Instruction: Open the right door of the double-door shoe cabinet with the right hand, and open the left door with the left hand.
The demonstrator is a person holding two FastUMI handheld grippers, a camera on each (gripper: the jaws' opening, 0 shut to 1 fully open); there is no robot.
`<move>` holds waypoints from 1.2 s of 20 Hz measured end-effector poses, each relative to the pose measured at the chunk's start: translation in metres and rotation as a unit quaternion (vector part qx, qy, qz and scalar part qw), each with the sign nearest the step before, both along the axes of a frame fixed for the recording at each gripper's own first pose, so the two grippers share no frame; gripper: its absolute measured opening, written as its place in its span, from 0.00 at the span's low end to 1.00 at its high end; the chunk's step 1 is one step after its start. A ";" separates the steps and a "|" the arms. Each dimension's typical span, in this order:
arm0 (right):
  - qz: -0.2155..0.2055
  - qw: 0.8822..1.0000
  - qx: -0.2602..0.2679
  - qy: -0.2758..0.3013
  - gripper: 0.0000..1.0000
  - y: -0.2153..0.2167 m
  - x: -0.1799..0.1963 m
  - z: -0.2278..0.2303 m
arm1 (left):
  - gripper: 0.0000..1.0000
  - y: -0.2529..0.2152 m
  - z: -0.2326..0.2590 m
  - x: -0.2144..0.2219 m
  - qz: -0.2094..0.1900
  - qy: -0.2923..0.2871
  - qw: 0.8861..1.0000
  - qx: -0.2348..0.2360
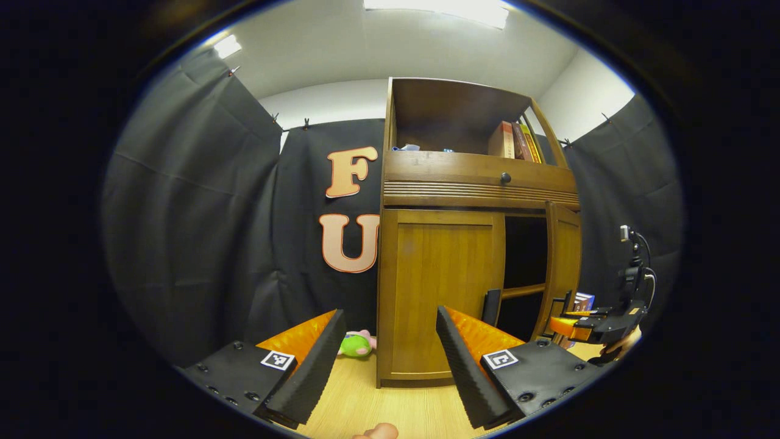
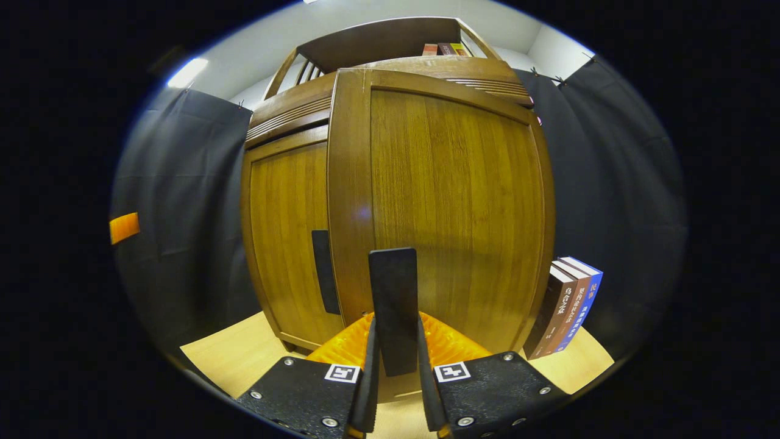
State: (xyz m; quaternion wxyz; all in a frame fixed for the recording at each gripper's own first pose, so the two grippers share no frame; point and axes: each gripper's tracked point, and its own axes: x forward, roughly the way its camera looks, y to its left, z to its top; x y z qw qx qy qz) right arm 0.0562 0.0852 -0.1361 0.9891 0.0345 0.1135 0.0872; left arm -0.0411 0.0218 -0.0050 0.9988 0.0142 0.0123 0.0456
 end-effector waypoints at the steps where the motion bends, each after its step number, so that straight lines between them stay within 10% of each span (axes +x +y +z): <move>1: 0.000 1.000 0.001 0.000 0.22 -0.003 -0.006 0.000 | 0.95 -0.002 0.000 0.000 -0.001 0.000 1.000 -0.001; 17: -0.032 0.999 0.000 0.000 0.34 -0.075 -0.073 0.007 | 0.94 -0.030 0.000 -0.005 -0.031 0.008 0.999 -0.005; 24: -0.098 0.995 -0.016 -0.004 0.13 -0.128 -0.099 0.012 | 0.95 -0.049 -0.004 -0.001 -0.049 0.012 0.999 -0.009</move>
